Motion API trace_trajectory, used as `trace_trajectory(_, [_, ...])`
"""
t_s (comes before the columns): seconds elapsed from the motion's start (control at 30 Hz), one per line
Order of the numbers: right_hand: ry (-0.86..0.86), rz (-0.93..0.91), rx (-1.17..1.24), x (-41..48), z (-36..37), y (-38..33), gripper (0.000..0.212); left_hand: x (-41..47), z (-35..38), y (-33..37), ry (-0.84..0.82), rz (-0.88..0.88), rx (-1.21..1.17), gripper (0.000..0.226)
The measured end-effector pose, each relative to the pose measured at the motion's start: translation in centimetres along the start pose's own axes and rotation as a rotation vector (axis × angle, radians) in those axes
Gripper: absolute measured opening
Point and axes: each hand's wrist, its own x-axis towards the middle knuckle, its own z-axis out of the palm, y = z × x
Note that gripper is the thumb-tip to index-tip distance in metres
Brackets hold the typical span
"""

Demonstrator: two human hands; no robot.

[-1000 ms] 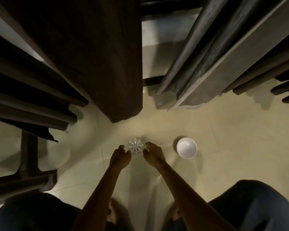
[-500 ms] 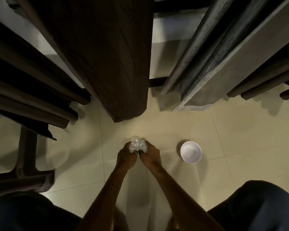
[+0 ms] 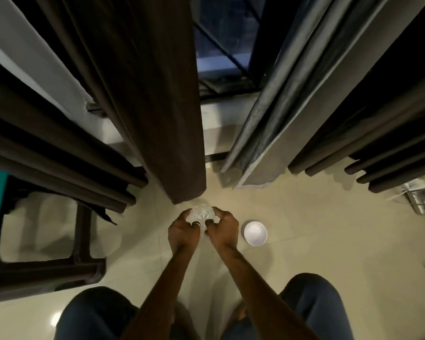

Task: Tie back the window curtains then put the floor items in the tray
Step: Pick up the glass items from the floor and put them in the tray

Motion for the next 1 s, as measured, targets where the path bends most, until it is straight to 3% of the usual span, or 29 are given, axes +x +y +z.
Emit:
trace_trajectory(0.3, [0.039, -0.016, 0.185, -13.2, -10.6, -14.8, 0.036, -13.1, -11.3, 12.6, -0.042, -0.039, -0.218, 0.048])
trace_trajectory(0.6, [-0.031, -0.026, 0.311, -24.6, -20.1, -25.5, 0.031, -26.2, -20.0, 23.1, 0.023, 0.021, -0.228, 0.034])
trace_trajectory(0.77, [-0.033, -0.049, 0.305, -28.4, -21.8, -27.9, 0.042, -29.7, -23.2, 24.5, 0.006, 0.005, -0.309, 0.032])
trace_trajectory(1.0, [-0.054, -0.027, 0.380, -31.8, -18.8, -30.1, 0.029, -29.9, -27.5, 21.9, -0.010, 0.035, -0.459, 0.031])
